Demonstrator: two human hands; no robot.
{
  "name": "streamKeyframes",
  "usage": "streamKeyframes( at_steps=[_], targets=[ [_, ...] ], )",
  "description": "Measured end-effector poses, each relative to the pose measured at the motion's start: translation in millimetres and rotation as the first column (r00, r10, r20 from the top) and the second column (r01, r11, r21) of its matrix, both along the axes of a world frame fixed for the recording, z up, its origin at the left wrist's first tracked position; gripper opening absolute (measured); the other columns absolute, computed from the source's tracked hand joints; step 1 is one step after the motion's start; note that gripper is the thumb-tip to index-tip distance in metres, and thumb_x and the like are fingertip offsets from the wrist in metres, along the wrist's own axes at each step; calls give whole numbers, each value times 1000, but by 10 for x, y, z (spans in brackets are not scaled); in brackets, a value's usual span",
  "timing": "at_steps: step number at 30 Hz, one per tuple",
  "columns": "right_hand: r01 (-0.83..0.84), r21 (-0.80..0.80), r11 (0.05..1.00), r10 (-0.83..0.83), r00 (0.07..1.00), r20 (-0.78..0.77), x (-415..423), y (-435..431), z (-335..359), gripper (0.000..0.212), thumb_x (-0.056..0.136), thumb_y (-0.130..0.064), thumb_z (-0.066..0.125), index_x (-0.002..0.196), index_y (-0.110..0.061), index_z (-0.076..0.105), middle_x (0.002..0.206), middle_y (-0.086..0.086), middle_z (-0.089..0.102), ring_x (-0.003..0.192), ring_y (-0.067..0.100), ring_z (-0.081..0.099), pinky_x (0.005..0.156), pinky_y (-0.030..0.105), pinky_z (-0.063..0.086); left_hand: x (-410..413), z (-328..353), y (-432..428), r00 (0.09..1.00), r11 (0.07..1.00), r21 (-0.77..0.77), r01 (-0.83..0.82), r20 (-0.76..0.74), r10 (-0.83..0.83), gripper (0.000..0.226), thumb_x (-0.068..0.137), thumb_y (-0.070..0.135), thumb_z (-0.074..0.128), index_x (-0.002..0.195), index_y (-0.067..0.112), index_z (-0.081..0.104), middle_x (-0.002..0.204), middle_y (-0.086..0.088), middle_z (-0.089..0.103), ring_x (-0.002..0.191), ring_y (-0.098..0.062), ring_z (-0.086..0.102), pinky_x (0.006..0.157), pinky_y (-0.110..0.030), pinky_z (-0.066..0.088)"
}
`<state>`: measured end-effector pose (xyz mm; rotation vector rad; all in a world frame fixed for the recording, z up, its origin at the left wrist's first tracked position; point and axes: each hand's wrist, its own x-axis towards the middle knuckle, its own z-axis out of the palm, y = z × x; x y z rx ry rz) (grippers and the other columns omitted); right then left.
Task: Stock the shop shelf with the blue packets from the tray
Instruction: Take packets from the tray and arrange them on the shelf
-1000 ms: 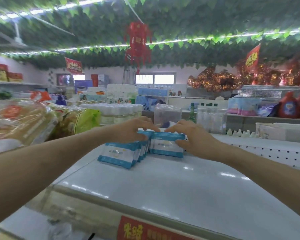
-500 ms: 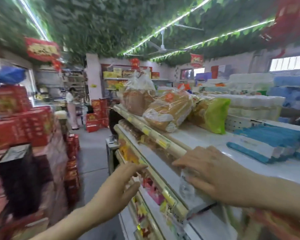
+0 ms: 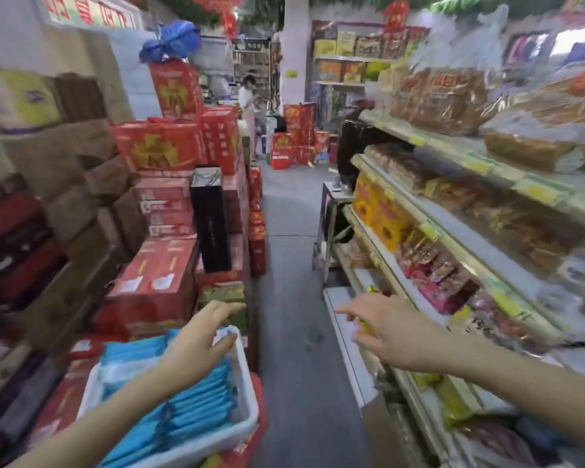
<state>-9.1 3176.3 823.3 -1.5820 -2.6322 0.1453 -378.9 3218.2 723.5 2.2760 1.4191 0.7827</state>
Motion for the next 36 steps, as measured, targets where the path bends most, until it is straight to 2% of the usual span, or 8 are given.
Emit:
streamKeyframes(
  at_steps=[4, 8, 13, 18, 23, 27, 32, 36],
  targets=[
    [19, -144, 989, -45, 983, -179, -1036, 206, -743, 46, 99, -35, 57, 144, -34, 48, 131, -10, 56, 122, 11, 53, 104, 33, 42, -846, -450, -187, 991, 988, -88, -125, -50, 121, 55, 86, 42, 50, 138, 27, 56, 119, 10, 55, 104, -8, 59, 92, -35, 51],
    [4, -289, 957, -90, 954, -285, -1883, 239, -1386, 45, 97, -26, 60, 141, -26, 54, 131, -4, 55, 121, 12, 55, 106, 33, 44, -1381, -860, -394, 970, 963, -163, -215, -149, 192, 55, 84, 33, 56, 137, 21, 60, 122, 0, 59, 117, -23, 56, 102, -36, 43],
    [-21, -337, 941, -65, 968, -243, -2485, 349, -1870, 48, 97, -26, 61, 145, -22, 52, 162, -2, 32, 144, 18, 39, 118, 35, 34, -1749, -1215, -540, 932, 958, -103, -267, -281, 230, 53, 83, 30, 57, 134, 19, 62, 144, -12, 51, 134, -34, 47, 113, -46, 38],
    [-18, -288, 958, -23, 990, -138, -2770, 674, -1883, 70, 98, -26, 57, 160, -24, 25, 171, -5, 7, 153, 21, 23, 118, 41, 36, -1983, -1289, -362, 851, 957, 26, -288, -452, 268, 69, 84, 26, 70, 149, 19, 49, 161, -17, 34, 149, -39, 32, 119, -55, 34],
    [-70, -179, 981, 76, 997, 27, -3022, 1114, -1904, 78, 95, -9, 50, 163, -21, 14, 171, 2, 12, 158, 23, 9, 126, 44, 21, -2179, -1249, -141, 736, 971, 94, -219, -638, 227, 77, 83, 25, 68, 155, 21, 40, 162, -11, 37, 149, -31, 37, 122, -52, 27],
    [-163, -6, 987, 163, 985, 63, -3128, 1275, -1935, 60, 90, -7, 52, 148, -21, 40, 134, 4, 50, 124, 28, 50, 109, 42, 42, -2325, -1186, -6, 720, 984, 141, -111, -671, 177, 61, 82, 19, 60, 142, 25, 49, 133, -4, 56, 126, -30, 53, 118, -49, 34],
    [-310, 106, 945, 301, 949, 93, -3086, 1364, -1938, 33, 88, -5, 60, 113, -24, 50, 110, 0, 52, 99, 23, 52, 86, 37, 47, -2416, -1137, 80, 742, 980, 192, 49, -664, 93, 52, 84, 12, 60, 134, 28, 52, 127, -3, 55, 117, -28, 53, 105, -42, 44],
    [-367, 29, 930, 361, 924, 124, -2992, 1409, -1943, 18, 94, -11, 55, 105, -25, 52, 110, -2, 50, 95, 20, 47, 82, 33, 45, -2496, -1180, 145, 711, 991, 125, 38, -701, 61, 39, 87, 21, 65, 124, 33, 58, 135, 1, 52, 120, -25, 52, 97, -40, 48]
  ],
)
